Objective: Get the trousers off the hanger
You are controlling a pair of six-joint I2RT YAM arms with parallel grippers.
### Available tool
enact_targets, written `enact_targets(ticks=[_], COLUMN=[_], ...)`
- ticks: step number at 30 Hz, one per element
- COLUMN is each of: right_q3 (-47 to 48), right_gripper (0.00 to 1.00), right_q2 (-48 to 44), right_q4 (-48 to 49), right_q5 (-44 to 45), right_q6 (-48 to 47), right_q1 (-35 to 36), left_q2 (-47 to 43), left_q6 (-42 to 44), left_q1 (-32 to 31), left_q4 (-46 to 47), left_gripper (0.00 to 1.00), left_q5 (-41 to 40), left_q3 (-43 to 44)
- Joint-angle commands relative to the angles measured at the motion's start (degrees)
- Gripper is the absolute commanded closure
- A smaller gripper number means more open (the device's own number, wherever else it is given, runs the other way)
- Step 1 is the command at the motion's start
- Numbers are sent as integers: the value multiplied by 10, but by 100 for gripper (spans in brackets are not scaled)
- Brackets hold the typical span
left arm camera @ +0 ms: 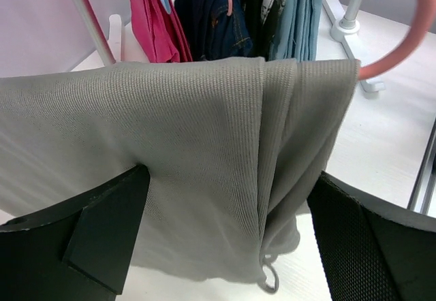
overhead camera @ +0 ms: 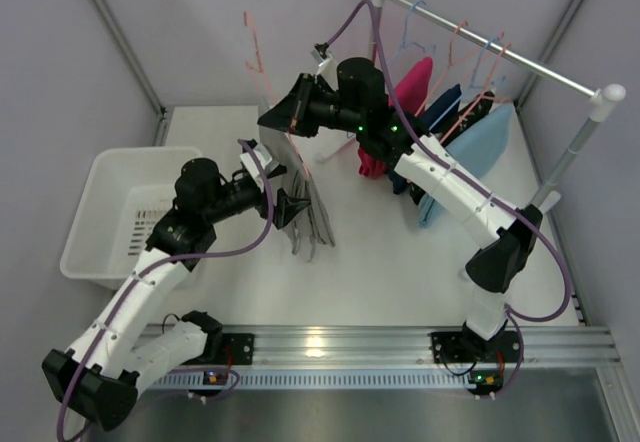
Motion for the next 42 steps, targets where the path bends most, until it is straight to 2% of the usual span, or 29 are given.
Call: enact_targets(ticks=[1,4,5,8,12,14,15,17,19,22,26,27,32,35,42], right_q3=[30,27,25,18,4,-3,-6,-11,-14,-14,-14,-13,-15,-17,-27], right_gripper=[100,100,100,100,100,100,100,100,100,100,100,100,100,100,100], right_q2=[-20,-22,-23,-27,-34,-37,-37,-38,-40,-40,-37,-37,-35,-35,-38], right_q4=[77,77,77,78,82,84,84,88,91,96,105,105,116,119,124], right_q5=[-6,-7,-9,-12,-17,-21,-22,-26,-28,-33,-40,-41,-52,-56,-60], right_q6=[9,9,9,9,7,7,7,7,8,10,15,15,22,23,28], right_q1=[7,6,6,5,2,0,0,0,-1,-1,0,-1,-1,0,-1], left_q2=[7,7,6,-5,-19,-21,-20,-18,-17,-12,-5,-3,-1,1,9], left_q6=[-16,-19,-13,-3,11,17,19,21,26,32,42,43,53,53,16], left_q1=[-3,-3,-3,-3,-3,-3,-3,-3,-3,-3,-3,-3,-3,-3,-3], left_q4=[46,51,51,45,33,29,26,24,26,20,10,8,0,3,57], left_gripper=[1,8,21,42,45,54,66,73,70,53,38,37,35,38,57], left_q5=[-11,-50,-60,-85,-68,-59,-58,-53,-44,-23,4,8,20,21,-55], left_q3=[12,11,8,5,1,3,5,8,12,18,23,24,26,25,19])
